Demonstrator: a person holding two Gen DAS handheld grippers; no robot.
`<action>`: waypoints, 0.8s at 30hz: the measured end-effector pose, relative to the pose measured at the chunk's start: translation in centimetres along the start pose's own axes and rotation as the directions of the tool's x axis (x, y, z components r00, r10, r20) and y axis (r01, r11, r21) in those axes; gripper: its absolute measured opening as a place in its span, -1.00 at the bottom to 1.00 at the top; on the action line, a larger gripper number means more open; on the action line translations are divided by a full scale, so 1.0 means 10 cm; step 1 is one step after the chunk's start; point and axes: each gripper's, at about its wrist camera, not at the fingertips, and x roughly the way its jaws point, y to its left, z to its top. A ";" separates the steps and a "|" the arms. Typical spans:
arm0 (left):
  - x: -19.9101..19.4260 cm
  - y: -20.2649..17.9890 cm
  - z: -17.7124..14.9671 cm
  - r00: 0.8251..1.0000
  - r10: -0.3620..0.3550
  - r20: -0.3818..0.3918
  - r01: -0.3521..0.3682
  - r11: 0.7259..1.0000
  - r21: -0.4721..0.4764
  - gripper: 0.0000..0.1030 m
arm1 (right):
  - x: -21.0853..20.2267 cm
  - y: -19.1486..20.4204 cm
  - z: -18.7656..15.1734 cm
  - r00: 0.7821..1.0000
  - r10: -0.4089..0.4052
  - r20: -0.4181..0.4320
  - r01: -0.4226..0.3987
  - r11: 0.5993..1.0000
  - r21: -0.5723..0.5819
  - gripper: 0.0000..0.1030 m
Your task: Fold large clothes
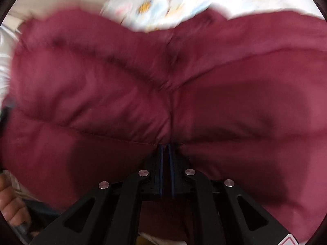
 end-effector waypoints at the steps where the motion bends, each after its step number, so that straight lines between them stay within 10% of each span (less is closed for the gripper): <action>1: 0.05 -0.05 -0.04 1.000 -0.002 -0.024 0.003 1.000 0.009 -0.84 | 0.07 0.02 0.00 1.000 -0.007 -0.008 0.006 1.000 -0.013 -0.92; 6: 0.30 -0.35 -0.22 0.996 -0.003 -0.084 0.013 0.994 0.111 -0.84 | 0.06 -0.08 0.00 0.999 0.037 -0.008 -0.036 0.997 0.062 -0.97; 14: 0.40 -0.52 -0.23 0.996 0.015 -0.087 -0.001 0.986 0.164 -0.84 | -1.04 -0.37 0.22 0.954 0.112 0.280 -0.171 0.966 0.197 -0.90; 24: 0.53 -0.64 -0.21 0.994 0.080 -0.081 -0.061 0.974 0.220 -0.82 | -0.25 -0.07 0.88 0.968 0.240 0.077 -0.246 0.966 0.079 -0.89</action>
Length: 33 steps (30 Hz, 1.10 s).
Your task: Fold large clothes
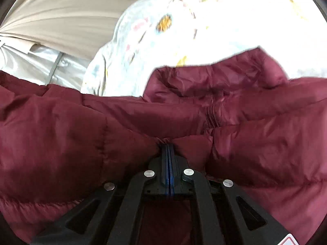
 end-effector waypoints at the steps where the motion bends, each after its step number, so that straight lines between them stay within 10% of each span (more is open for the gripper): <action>1: 0.05 -0.03 0.03 1.000 -0.015 -0.006 0.015 1.000 -0.004 -0.82 | -0.17 -0.07 0.00 0.999 -0.009 0.037 0.008 1.000 0.011 -0.89; 8: 0.42 -0.36 0.09 0.997 -0.031 -0.066 0.034 0.998 0.047 -0.82 | -2.02 -1.04 -0.80 0.874 -0.363 0.322 0.290 0.923 0.254 -0.85; 16: 1.18 -1.05 0.02 0.983 0.011 -0.183 0.021 0.985 0.172 -0.83 | -1.33 -1.25 -0.88 0.920 -0.341 0.194 0.300 0.930 0.214 -0.88; 23: 1.84 -1.59 -0.14 0.968 0.090 -0.233 -0.012 0.948 0.317 -0.82 | -1.55 -1.64 -0.95 0.953 -0.224 0.203 0.169 0.951 0.259 -0.90; 33: 2.20 -1.63 -0.40 0.958 0.174 -0.228 -0.063 0.904 0.423 -0.79 | -2.60 -1.02 -0.98 0.862 -0.352 0.365 0.310 0.935 0.172 -0.85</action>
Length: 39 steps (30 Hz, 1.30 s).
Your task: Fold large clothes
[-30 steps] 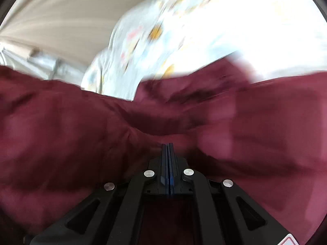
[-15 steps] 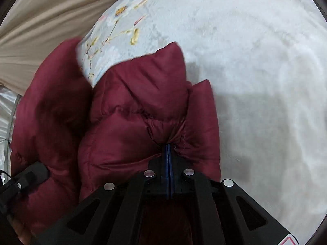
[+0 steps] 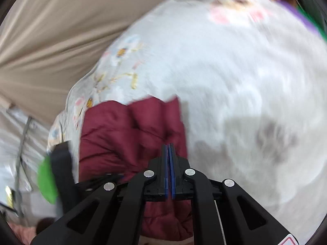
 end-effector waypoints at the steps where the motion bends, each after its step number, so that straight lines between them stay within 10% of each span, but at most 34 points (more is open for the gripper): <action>1: -0.11 0.01 0.00 1.000 -0.019 0.008 0.019 1.000 -0.008 -0.77 | 0.02 0.10 0.06 1.000 -0.018 0.009 0.018 0.999 -0.030 -0.85; 9: -1.71 0.65 -0.37 0.915 -0.175 0.363 0.239 0.961 -0.137 -0.22 | -0.05 0.70 0.14 1.000 -0.014 -0.013 0.011 0.980 -0.197 -0.74; 12: -1.90 1.08 -0.57 0.908 -0.111 0.404 0.233 0.935 -0.267 -0.21 | 0.11 0.98 0.15 0.998 0.059 -0.031 -0.065 0.977 -0.202 0.07; 17: -1.81 1.34 -0.73 0.929 -0.078 0.362 0.220 0.902 -0.371 -0.22 | 0.56 1.08 0.18 0.995 0.025 -0.095 -0.040 0.987 -0.158 0.25; 18: -1.77 1.31 -0.72 0.931 -0.085 0.355 0.222 0.903 -0.367 -0.22 | 0.69 1.05 0.19 0.993 -0.013 -0.114 -0.004 0.989 -0.145 0.21; 20: -1.71 1.19 -0.68 0.939 -0.112 0.324 0.225 0.914 -0.337 -0.22 | 0.86 1.01 0.21 0.986 -0.036 -0.161 0.013 0.990 -0.143 -0.90; 24: -1.62 0.92 -0.60 0.939 -0.168 0.299 0.244 0.940 -0.237 -0.22 | 0.33 0.97 0.31 0.991 0.129 -0.031 -0.132 0.983 -0.130 -0.94; 32: -0.60 0.37 -0.42 0.989 -0.143 0.030 0.146 0.982 -0.124 -0.41 | 0.97 -0.12 0.03 0.986 -0.032 -0.161 0.038 0.999 0.036 -1.00; 39: -0.34 0.29 -0.37 0.997 -0.063 -0.035 0.060 0.994 -0.091 -0.43 | 0.22 0.29 0.02 0.981 -0.194 0.004 0.193 0.976 -0.098 -0.89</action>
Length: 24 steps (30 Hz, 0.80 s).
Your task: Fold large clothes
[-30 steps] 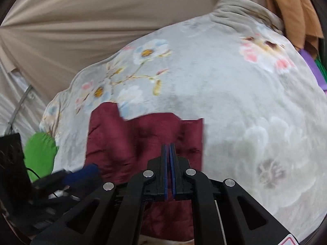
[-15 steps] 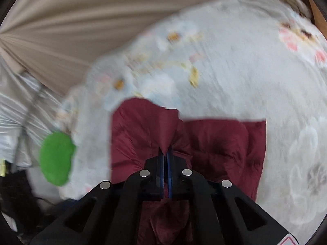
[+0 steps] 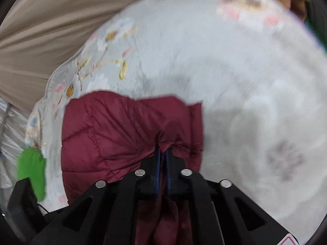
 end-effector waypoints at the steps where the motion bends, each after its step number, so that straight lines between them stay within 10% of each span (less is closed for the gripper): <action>1: 0.00 -0.01 0.00 1.000 0.003 0.001 -0.003 1.000 0.002 -0.43 | -0.21 0.12 -0.06 1.000 -0.007 0.023 0.008 0.998 -0.058 -0.89; 7: -0.07 0.08 0.00 0.998 -0.052 0.028 0.053 0.997 -0.054 -0.42 | -0.51 0.56 -0.69 0.994 0.040 -0.102 -0.058 0.981 -0.187 -0.95; 12: -0.09 0.19 -0.02 0.993 -0.107 0.048 0.111 0.990 -0.082 -0.42 | -0.05 0.26 -1.15 0.961 -0.221 -0.166 0.182 0.959 -0.219 -1.00; 16: -0.08 0.14 -0.08 0.991 -0.127 0.039 0.128 0.990 -0.051 -0.41 | 0.35 -0.02 -1.40 0.936 -0.230 -0.267 0.192 0.968 -0.162 -1.00; 24: -0.49 0.18 0.05 0.989 -0.106 0.104 0.117 0.988 -0.104 -0.22 | -0.60 0.07 -0.67 0.987 -0.147 -0.065 0.144 0.989 -0.046 -0.88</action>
